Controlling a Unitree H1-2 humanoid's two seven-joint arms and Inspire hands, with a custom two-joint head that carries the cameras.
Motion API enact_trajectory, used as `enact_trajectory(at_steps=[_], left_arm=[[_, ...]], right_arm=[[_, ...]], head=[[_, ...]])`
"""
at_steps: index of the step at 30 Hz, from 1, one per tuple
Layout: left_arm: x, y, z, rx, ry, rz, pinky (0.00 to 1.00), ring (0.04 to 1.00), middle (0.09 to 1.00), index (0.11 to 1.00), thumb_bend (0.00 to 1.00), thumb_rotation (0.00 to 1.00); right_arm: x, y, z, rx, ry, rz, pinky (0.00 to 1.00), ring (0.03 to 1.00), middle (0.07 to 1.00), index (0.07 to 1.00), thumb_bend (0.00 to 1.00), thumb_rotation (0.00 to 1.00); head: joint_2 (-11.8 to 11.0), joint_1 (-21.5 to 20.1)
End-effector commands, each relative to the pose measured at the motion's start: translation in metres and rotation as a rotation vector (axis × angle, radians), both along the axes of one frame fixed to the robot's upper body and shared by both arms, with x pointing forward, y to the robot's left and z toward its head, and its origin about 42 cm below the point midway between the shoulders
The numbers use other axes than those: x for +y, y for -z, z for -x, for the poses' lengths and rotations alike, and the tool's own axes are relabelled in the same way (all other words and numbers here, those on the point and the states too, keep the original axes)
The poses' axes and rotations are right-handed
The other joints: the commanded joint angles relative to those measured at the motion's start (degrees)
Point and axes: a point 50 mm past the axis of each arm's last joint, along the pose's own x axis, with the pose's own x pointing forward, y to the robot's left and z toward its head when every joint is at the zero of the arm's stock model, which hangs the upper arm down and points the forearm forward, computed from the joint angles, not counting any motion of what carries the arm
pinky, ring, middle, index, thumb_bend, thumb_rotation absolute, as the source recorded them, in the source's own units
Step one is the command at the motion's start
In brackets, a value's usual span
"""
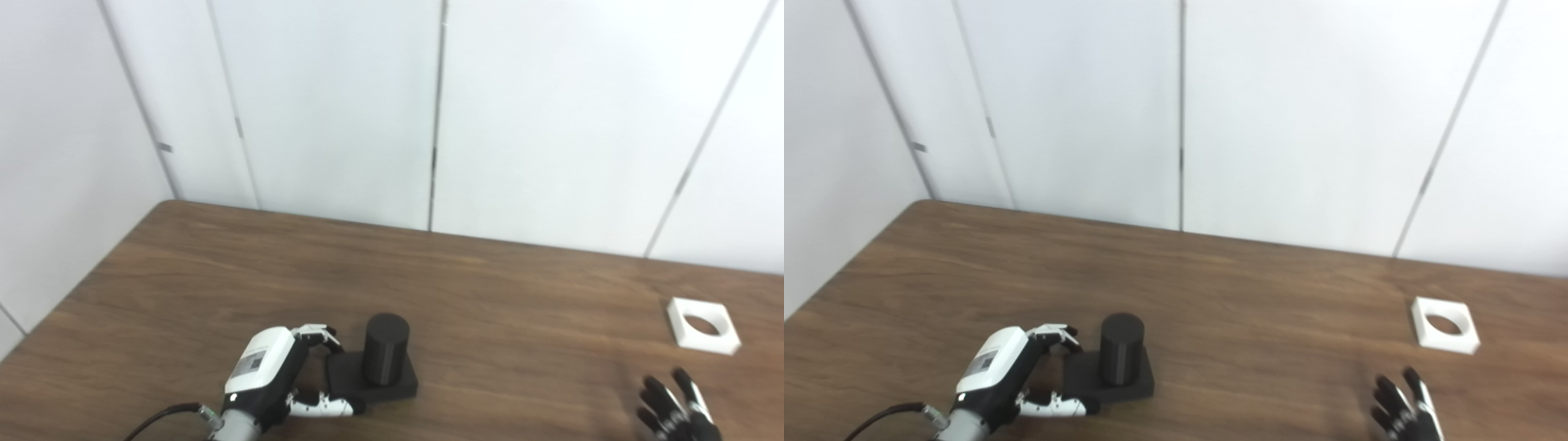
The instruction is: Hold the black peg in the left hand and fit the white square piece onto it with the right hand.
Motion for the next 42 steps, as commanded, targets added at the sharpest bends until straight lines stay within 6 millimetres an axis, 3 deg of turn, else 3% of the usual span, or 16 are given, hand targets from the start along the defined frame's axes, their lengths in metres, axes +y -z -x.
enact_trajectory(at_steps=[1, 7, 13, 18, 24, 32, 34, 37, 40, 42], left_arm=[[-0.018, 0.006, 0.014, 0.049, 0.148, 0.042, 0.67, 0.810, 0.824, 0.494, 0.49, 0.05], [-0.048, 0.018, 0.046, 0.075, 0.355, 0.020, 0.72, 0.846, 0.833, 0.494, 0.49, 0.04], [-0.063, 0.030, 0.061, 0.078, 0.416, -0.006, 0.80, 0.865, 0.841, 0.493, 0.49, 0.05], [-0.065, 0.031, 0.065, 0.063, 0.435, -0.023, 0.89, 0.910, 0.859, 0.494, 0.50, 0.05], [-0.063, 0.038, 0.065, 0.052, 0.428, -0.067, 0.88, 0.899, 0.845, 0.494, 0.50, 0.05], [-0.061, 0.040, 0.065, 0.012, 0.406, -0.169, 0.86, 0.875, 0.821, 0.492, 0.50, 0.05], [-0.059, 0.039, 0.065, 0.006, 0.402, -0.168, 0.87, 0.878, 0.821, 0.492, 0.50, 0.05], [-0.056, 0.039, 0.065, -0.003, 0.401, -0.164, 0.86, 0.872, 0.817, 0.492, 0.50, 0.05], [-0.053, 0.039, 0.064, -0.006, 0.402, -0.150, 0.86, 0.868, 0.813, 0.492, 0.50, 0.05], [-0.051, 0.040, 0.064, -0.005, 0.399, -0.147, 0.85, 0.865, 0.810, 0.491, 0.50, 0.05]], right_arm=[[0.013, -0.012, 0.003, -0.055, 0.018, -0.027, 0.88, 0.918, 0.911, 1.000, 0.48, 0.99], [0.018, -0.017, 0.003, -0.049, 0.026, -0.017, 0.85, 0.902, 0.897, 0.985, 0.46, 0.98], [0.020, -0.020, 0.002, -0.041, 0.027, -0.022, 0.84, 0.894, 0.887, 0.976, 0.49, 0.95], [0.021, -0.024, 0.001, -0.032, 0.031, -0.010, 0.83, 0.888, 0.882, 0.971, 0.52, 0.94], [0.023, -0.028, -0.001, -0.029, 0.036, -0.002, 0.79, 0.861, 0.863, 0.951, 0.56, 0.92], [0.019, -0.035, 0.001, -0.027, 0.055, 0.004, 0.80, 0.860, 0.851, 0.924, 0.54, 0.88], [0.013, -0.043, -0.001, -0.043, 0.062, 0.056, 0.84, 0.865, 0.843, 0.915, 0.50, 0.80], [0.001, -0.063, -0.009, -0.074, 0.073, 0.180, 0.85, 0.875, 0.859, 0.885, 0.50, 0.51], [-0.016, -0.083, -0.027, -0.085, 0.081, 0.365, 0.85, 0.883, 0.864, 0.879, 0.53, 0.33], [-0.029, -0.096, -0.043, -0.083, 0.079, 0.493, 0.83, 0.872, 0.864, 0.870, 0.58, 0.28]], head=[[0.2, -0.2], [2.4, -3.1], [4.5, -5.3], [6.2, -7.2], [6.8, -9.0], [7.2, -11.9], [7.1, -12.9], [6.7, -15.3], [6.3, -17.7], [6.0, -19.3]])
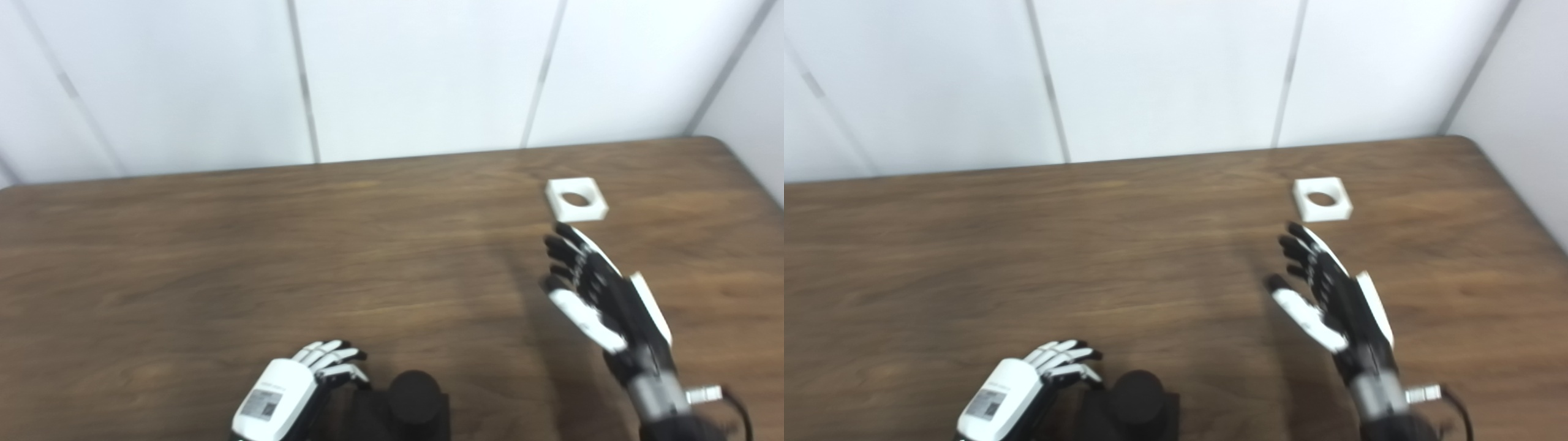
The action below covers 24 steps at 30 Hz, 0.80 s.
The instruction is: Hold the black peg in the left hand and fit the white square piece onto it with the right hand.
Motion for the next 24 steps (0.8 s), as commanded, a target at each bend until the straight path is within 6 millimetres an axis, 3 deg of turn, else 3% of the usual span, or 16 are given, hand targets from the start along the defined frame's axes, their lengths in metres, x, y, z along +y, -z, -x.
enact_trajectory(at_steps=[1, 3, 7, 10, 24], left_arm=[[0.011, 0.011, 0.003, 0.051, -0.015, -0.058, 0.85, 0.864, 0.810, 0.491, 0.50, 0.05], [0.013, 0.012, 0.003, 0.049, -0.019, -0.053, 0.84, 0.862, 0.808, 0.491, 0.50, 0.04], [0.014, 0.013, 0.003, 0.049, -0.024, -0.042, 0.83, 0.856, 0.804, 0.491, 0.50, 0.04], [0.015, 0.013, 0.003, 0.051, -0.023, -0.031, 0.82, 0.854, 0.804, 0.491, 0.50, 0.04], [0.016, 0.015, 0.006, 0.059, -0.028, -0.010, 0.82, 0.846, 0.802, 0.491, 0.50, 0.04]], right_arm=[[-0.015, -0.031, -0.019, -0.076, -0.006, 0.143, 0.78, 0.847, 0.858, 0.855, 0.63, 0.24], [-0.026, -0.042, -0.035, -0.062, -0.002, 0.241, 0.74, 0.828, 0.851, 0.836, 0.70, 0.22], [-0.041, -0.060, -0.061, -0.045, 0.011, 0.404, 0.88, 0.906, 0.876, 0.818, 0.77, 0.21], [-0.050, -0.072, -0.077, -0.037, 0.012, 0.500, 0.92, 0.935, 0.894, 0.818, 0.78, 0.20], [-0.082, -0.089, -0.170, 0.043, 0.024, 0.739, 0.85, 0.952, 0.908, 0.786, 0.88, 0.12]], head=[[-0.1, -0.5], [-0.2, -1.1], [-0.2, -1.3], [-0.4, -1.7], [-0.9, -2.3]])
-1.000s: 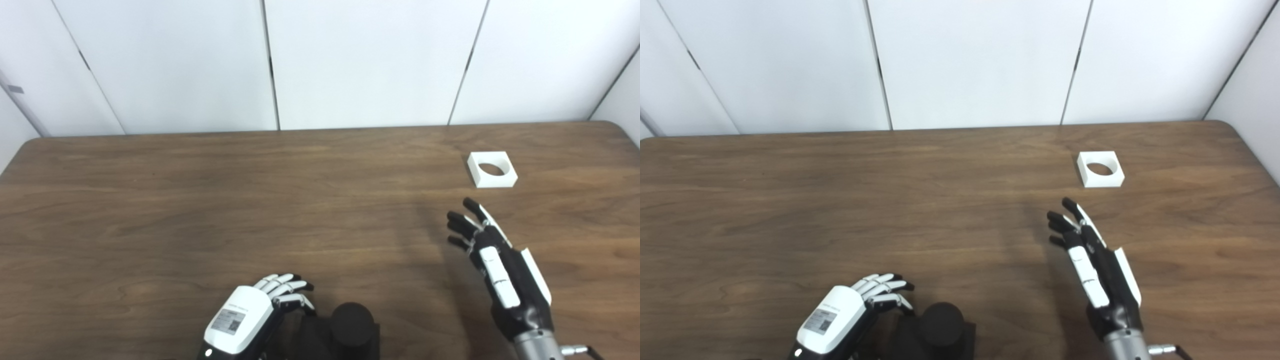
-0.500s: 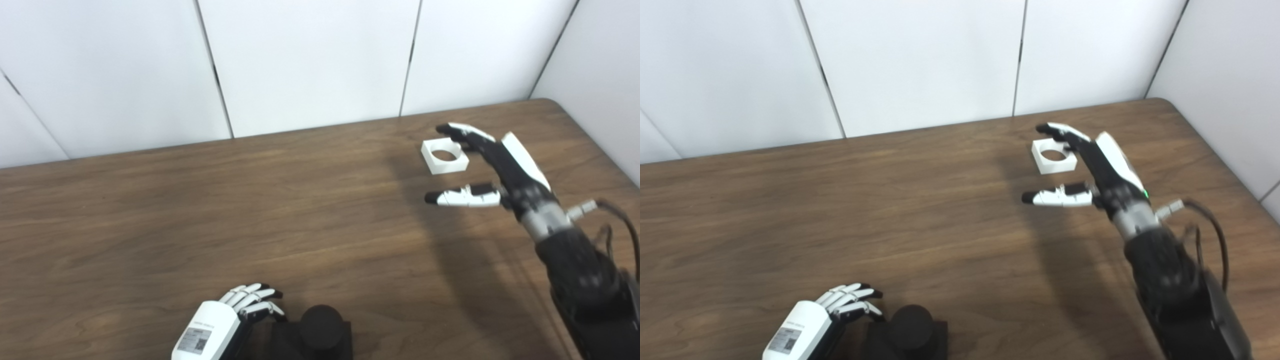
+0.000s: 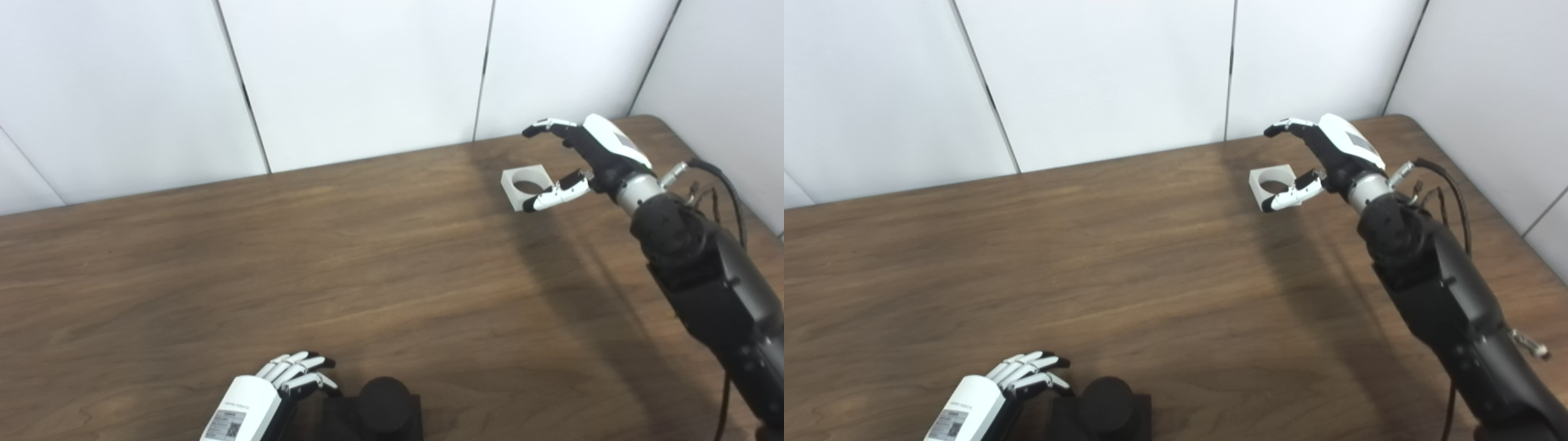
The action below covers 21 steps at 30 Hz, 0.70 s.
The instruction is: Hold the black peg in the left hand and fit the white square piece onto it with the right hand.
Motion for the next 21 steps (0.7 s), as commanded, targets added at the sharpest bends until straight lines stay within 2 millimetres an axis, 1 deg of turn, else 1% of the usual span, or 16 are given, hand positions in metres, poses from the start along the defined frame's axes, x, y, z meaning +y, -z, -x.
enact_trajectory(at_steps=[1, 8, 10, 12, 18, 21], left_arm=[[0.009, 0.012, 0.006, 0.072, -0.022, -0.046, 0.82, 0.849, 0.805, 0.491, 0.50, 0.04], [0.010, 0.011, 0.007, 0.075, -0.023, -0.043, 0.82, 0.848, 0.804, 0.491, 0.50, 0.04], [0.010, 0.011, 0.007, 0.076, -0.025, -0.041, 0.82, 0.847, 0.803, 0.491, 0.50, 0.04], [0.010, 0.011, 0.007, 0.075, -0.026, -0.043, 0.82, 0.846, 0.802, 0.491, 0.50, 0.04], [0.010, 0.010, 0.007, 0.073, -0.031, -0.039, 0.83, 0.847, 0.802, 0.491, 0.50, 0.04], [0.010, 0.009, 0.007, 0.083, -0.036, -0.054, 0.83, 0.854, 0.808, 0.491, 0.50, 0.04]], right_arm=[[-0.002, -0.027, -0.017, -0.073, -0.037, 0.088, 0.85, 0.954, 0.910, 0.782, 0.89, 0.11], [-0.007, -0.026, -0.052, -0.006, -0.041, 0.209, 0.88, 0.973, 0.921, 0.779, 0.90, 0.11], [-0.008, -0.024, -0.062, 0.021, -0.038, 0.244, 0.86, 0.972, 0.924, 0.779, 0.91, 0.12], [-0.009, -0.023, -0.071, 0.061, -0.036, 0.285, 0.87, 0.984, 0.934, 0.785, 0.91, 0.14], [-0.009, -0.025, -0.088, 0.157, -0.050, 0.398, 0.92, 1.000, 0.941, 0.775, 0.94, 0.17], [-0.009, -0.025, -0.095, 0.186, -0.052, 0.445, 0.91, 1.000, 0.939, 0.772, 0.96, 0.17]], head=[[0.1, 0.0], [0.0, 0.2], [0.0, 0.2], [0.0, 0.2], [-0.1, 0.4], [0.1, 0.6]])
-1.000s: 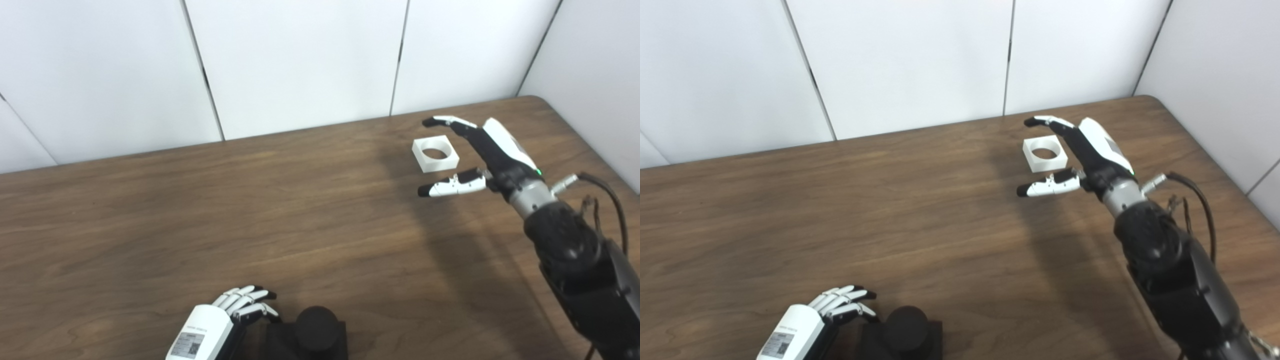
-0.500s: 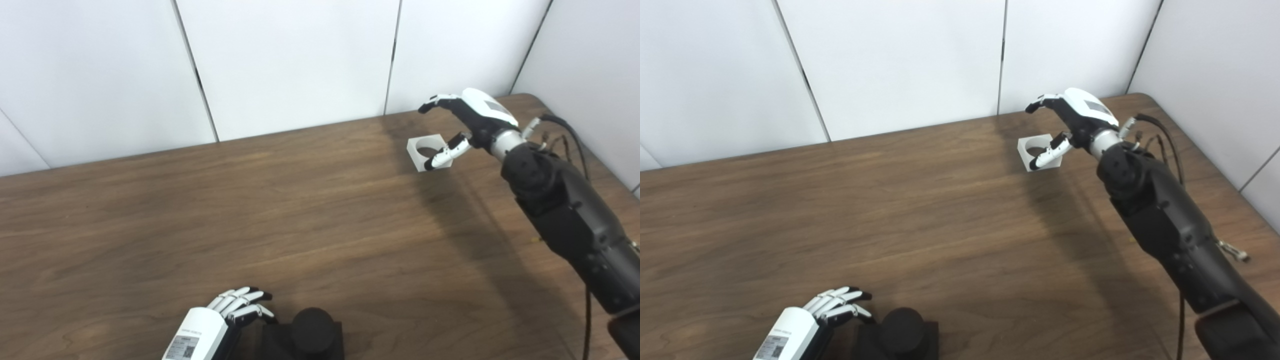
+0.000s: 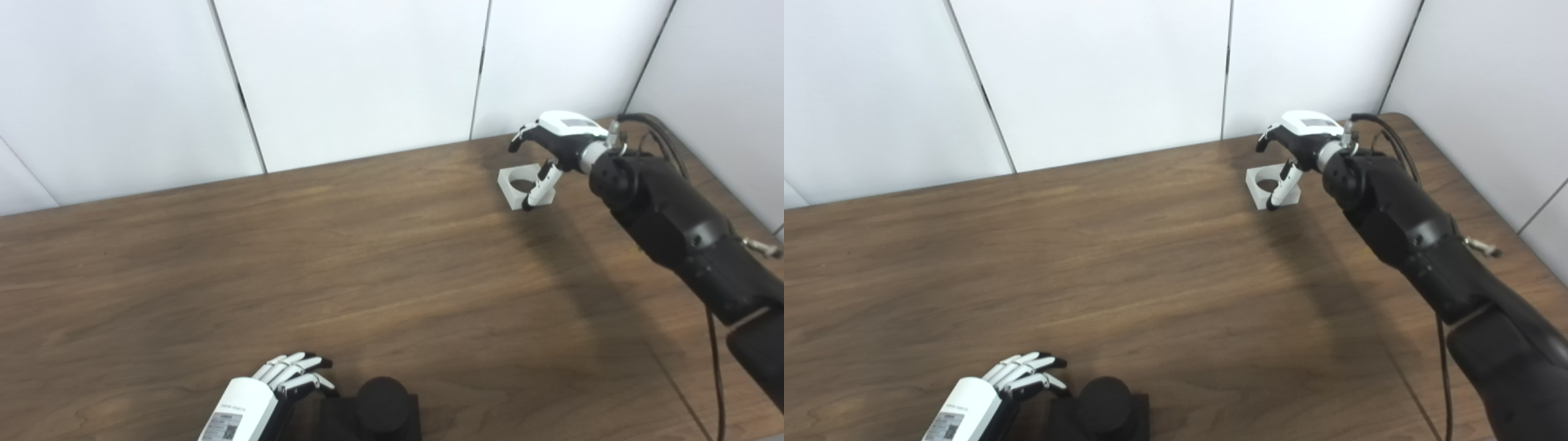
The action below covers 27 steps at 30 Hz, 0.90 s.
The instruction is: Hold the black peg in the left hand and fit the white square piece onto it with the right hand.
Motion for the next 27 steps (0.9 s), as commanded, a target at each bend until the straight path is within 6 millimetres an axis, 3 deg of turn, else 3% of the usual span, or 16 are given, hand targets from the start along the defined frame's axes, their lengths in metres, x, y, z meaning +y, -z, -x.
enact_trajectory(at_steps=[1, 12, 27], left_arm=[[0.009, 0.009, 0.005, 0.079, -0.027, -0.063, 0.83, 0.856, 0.809, 0.492, 0.50, 0.04], [0.009, 0.007, 0.006, 0.069, -0.027, -0.046, 0.83, 0.852, 0.806, 0.491, 0.50, 0.04], [0.005, 0.005, 0.007, 0.058, -0.032, -0.026, 0.81, 0.841, 0.798, 0.491, 0.50, 0.04]], right_arm=[[-0.005, -0.038, -0.013, -0.080, -0.023, 0.063, 0.91, 1.000, 0.939, 0.771, 0.96, 0.17], [-0.007, -0.033, -0.024, -0.023, -0.020, 0.138, 0.90, 0.999, 0.927, 0.743, 0.93, 0.16], [-0.009, -0.023, -0.027, 0.028, -0.050, 0.183, 0.86, 0.943, 0.850, 0.597, 0.85, 0.13]], head=[[0.1, 0.0], [0.1, 0.0], [0.5, 0.3]])
